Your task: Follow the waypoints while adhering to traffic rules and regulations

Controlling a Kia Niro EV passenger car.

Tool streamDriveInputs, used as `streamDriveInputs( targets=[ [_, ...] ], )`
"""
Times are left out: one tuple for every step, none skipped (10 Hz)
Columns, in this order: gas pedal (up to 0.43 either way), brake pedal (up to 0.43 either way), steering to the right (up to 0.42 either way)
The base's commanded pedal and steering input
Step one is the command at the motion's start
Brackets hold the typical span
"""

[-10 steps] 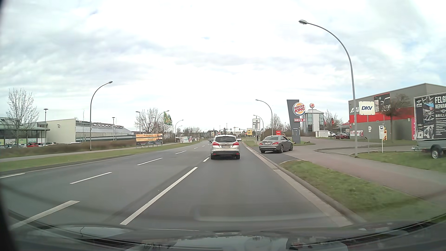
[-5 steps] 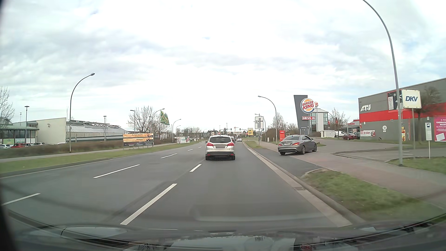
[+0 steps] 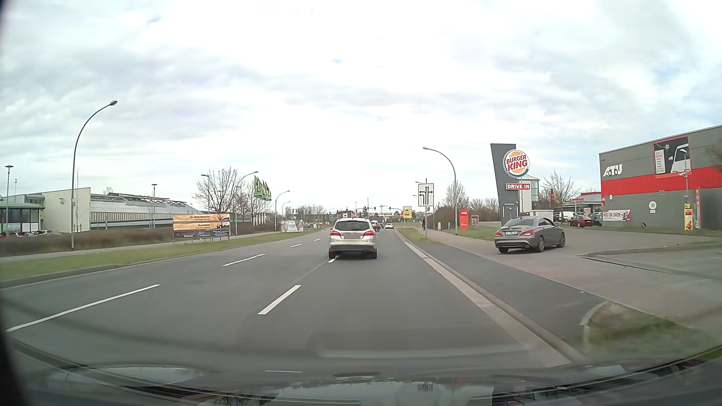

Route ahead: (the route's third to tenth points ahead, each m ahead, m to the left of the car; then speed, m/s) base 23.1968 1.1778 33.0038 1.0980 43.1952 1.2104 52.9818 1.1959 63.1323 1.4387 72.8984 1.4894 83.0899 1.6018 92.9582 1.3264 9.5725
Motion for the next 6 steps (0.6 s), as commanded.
streamDriveInputs(
  targets=[
    [0.157, 0.0, -0.004],
    [0.169, 0.0, -0.004],
    [0.189, 0.0, -0.003],
    [0.189, 0.0, -0.003],
    [0.189, 0.0, -0.003],
    [0.189, 0.0, -0.002]
  ],
)
